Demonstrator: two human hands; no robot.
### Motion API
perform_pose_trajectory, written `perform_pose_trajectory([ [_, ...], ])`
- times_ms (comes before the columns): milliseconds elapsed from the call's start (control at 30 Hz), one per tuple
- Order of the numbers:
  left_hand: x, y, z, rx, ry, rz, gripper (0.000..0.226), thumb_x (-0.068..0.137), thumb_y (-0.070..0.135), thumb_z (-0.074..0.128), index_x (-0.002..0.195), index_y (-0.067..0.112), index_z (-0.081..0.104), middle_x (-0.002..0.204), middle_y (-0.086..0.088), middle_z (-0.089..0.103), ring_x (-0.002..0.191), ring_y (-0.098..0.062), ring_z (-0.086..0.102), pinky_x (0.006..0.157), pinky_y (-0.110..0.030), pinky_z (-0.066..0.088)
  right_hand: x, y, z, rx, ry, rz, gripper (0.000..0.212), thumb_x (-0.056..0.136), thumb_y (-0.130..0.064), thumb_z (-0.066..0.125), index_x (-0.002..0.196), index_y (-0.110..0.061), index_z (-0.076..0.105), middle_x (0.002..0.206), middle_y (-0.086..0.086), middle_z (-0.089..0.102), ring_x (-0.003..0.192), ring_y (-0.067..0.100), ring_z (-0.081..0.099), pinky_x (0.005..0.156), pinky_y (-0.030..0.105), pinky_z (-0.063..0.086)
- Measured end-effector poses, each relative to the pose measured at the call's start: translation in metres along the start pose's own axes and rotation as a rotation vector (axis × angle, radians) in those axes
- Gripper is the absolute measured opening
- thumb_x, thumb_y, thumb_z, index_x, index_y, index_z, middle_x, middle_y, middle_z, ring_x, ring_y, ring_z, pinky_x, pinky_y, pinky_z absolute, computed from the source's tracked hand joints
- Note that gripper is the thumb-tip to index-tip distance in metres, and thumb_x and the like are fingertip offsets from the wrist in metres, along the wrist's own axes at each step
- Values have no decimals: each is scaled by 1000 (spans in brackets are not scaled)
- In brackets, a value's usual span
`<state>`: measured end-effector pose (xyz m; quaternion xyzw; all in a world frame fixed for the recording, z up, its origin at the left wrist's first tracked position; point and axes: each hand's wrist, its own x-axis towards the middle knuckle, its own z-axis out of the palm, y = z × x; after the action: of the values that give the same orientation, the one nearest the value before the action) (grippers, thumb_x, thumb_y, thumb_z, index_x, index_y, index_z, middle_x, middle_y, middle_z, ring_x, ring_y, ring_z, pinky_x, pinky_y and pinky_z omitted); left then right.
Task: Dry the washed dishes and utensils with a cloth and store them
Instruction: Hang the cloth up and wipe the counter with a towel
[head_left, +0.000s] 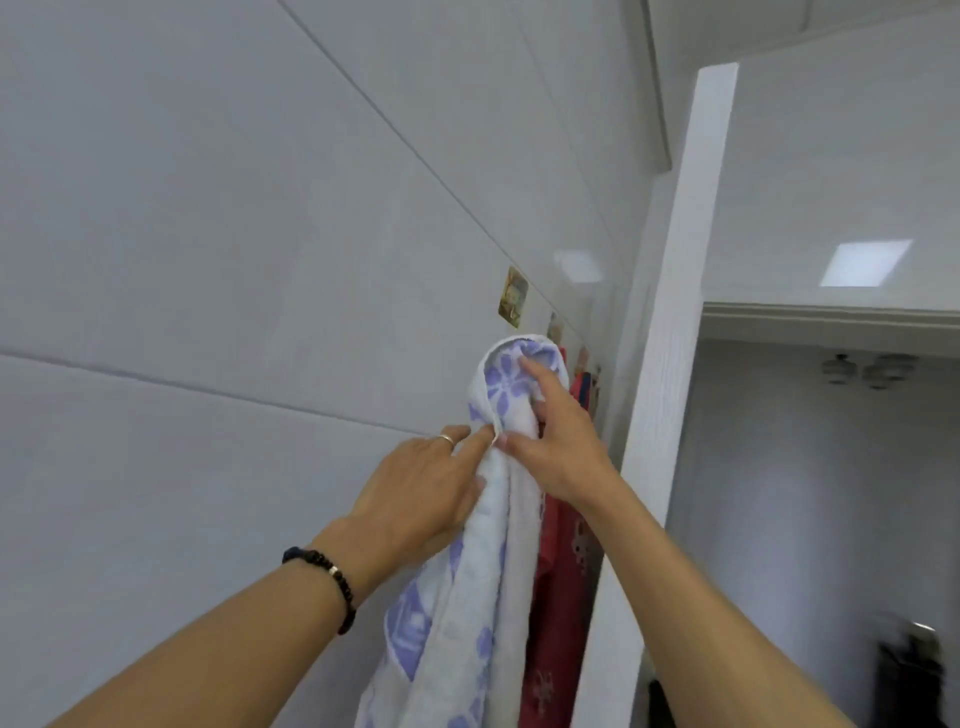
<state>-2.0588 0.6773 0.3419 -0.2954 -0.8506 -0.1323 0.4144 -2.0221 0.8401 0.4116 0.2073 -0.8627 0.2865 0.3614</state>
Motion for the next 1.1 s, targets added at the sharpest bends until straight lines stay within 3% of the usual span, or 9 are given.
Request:
perform_pose_trajectory([
  [100, -35, 28, -2, -394, -22, -89, 41, 97, 29, 42, 138, 25, 45, 125, -1, 63, 106, -28, 63, 86, -44, 51, -57, -17, -12, -52, 35, 127, 68, 84, -11, 76, 143, -23, 45, 115, -13, 61, 110, 15, 63, 93, 30, 51],
  [233, -62, 76, -24, -1258, -223, -479, 29, 97, 47, 50, 114, 24, 53, 101, -2, 68, 83, -22, 69, 71, -35, 55, -135, -42, -34, -85, 16, 334, 34, 79, -9, 79, 102, -21, 57, 94, 1, 69, 79, 14, 63, 62, 16, 45],
  [367, -82, 134, -47, -1397, -320, -509, 18, 98, 27, 61, 106, 12, 56, 85, -6, 62, 60, -12, 60, 47, -24, 49, -211, -67, -72, 56, -34, 524, 35, 81, -8, 80, 105, -19, 57, 89, 0, 76, 80, 13, 68, 73, 30, 55],
  [467, -104, 183, -59, -1513, -365, -504, 16, 92, -7, 53, 96, 5, 63, 86, -16, 65, 61, -19, 63, 53, -30, 57, -271, -87, -114, 11, 69, 661, 36, 80, -10, 83, 107, -17, 60, 98, 8, 76, 88, 23, 72, 86, 44, 58],
  [667, -143, 306, -106, -1645, -530, -565, 29, 92, -4, 47, 81, 15, 66, 87, -17, 69, 74, -31, 64, 70, -35, 55, -382, -138, -189, -146, 197, 860, 22, 78, -14, 85, 92, -3, 71, 79, 9, 63, 71, 18, 55, 65, 30, 42],
  [767, -178, 378, -138, -1628, -659, -291, 18, 98, 23, 60, 82, 19, 69, 101, -14, 73, 83, -27, 67, 76, -33, 54, -445, -181, -237, -197, 213, 949, 14, 80, -14, 83, 78, -8, 70, 71, 4, 57, 63, 14, 50, 57, 24, 37],
  [900, -235, 459, -190, -1322, -891, 393, 15, 78, 29, 85, 78, 22, 71, 70, 7, 67, 67, -8, 63, 62, -18, 46, -546, -254, -311, -259, 297, 1061, 16, 79, -8, 81, 78, -16, 68, 68, -7, 63, 63, 8, 57, 58, 20, 43],
  [1000, -282, 526, -241, -1034, -735, 645, 28, 84, 23, 76, 66, 11, 60, 62, 0, 55, 61, -16, 50, 54, -23, 36, -627, -318, -358, -316, 284, 1170, 13, 82, -8, 78, 80, -17, 69, 67, -7, 60, 61, 7, 54, 58, 20, 41],
  [1100, -334, 594, -301, -1097, -559, 679, 33, 85, 31, 73, 68, 9, 56, 65, -2, 56, 65, -22, 51, 55, -30, 34, -709, -384, -391, -373, 372, 1246, 19, 81, -9, 80, 70, -18, 66, 59, -8, 53, 55, 8, 47, 54, 19, 39],
])
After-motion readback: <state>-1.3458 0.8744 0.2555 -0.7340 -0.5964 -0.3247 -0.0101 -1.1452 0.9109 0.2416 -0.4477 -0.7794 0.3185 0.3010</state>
